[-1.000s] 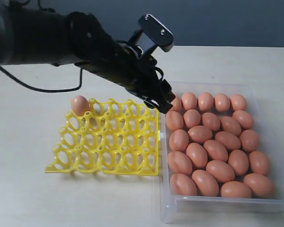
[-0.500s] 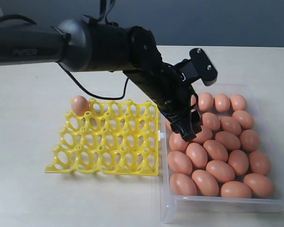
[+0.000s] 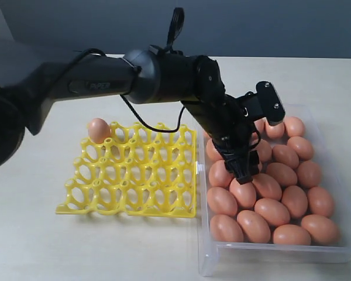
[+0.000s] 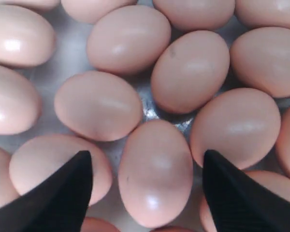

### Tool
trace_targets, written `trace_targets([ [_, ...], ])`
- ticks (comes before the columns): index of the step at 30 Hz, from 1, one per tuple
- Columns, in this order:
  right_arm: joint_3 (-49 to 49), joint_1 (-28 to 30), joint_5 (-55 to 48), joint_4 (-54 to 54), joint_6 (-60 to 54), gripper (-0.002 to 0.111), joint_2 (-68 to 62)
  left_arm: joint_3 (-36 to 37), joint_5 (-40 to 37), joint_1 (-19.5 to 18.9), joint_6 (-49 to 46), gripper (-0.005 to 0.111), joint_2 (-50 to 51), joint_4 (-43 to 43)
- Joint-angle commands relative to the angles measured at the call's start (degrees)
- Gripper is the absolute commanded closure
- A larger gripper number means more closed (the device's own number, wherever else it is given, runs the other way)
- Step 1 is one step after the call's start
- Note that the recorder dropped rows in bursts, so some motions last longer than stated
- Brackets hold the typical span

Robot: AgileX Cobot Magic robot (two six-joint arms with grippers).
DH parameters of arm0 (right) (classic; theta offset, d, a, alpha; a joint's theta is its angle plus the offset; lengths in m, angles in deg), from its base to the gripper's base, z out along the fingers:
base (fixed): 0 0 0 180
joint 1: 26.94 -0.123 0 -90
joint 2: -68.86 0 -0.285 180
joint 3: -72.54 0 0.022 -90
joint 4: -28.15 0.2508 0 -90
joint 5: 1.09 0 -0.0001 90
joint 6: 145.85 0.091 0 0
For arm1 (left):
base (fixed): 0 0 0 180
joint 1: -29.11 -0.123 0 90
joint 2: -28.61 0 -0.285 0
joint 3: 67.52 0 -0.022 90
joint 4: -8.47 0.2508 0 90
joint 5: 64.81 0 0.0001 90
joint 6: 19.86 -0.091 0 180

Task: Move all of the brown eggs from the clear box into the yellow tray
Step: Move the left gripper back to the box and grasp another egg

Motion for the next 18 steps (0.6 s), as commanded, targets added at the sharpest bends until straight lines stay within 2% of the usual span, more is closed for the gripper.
trace_targets([
  [1,0.1,0.0,0.4,0.0,-0.3,0.109,0.2,-1.8,-2.1,0.7,2.5,0.044,2.6,2.4],
  [4,0.1,0.0,0.4,0.0,-0.3,0.109,0.2,-2.5,-4.2,0.7,2.6,0.044,3.6,3.0],
  [8,0.1,0.0,0.4,0.0,-0.3,0.109,0.2,-2.7,-3.2,0.9,2.6,0.048,3.6,4.4],
  [18,0.1,0.0,0.4,0.0,-0.3,0.109,0.2,-5.9,-1.1,0.9,3.9,0.099,2.4,4.4],
])
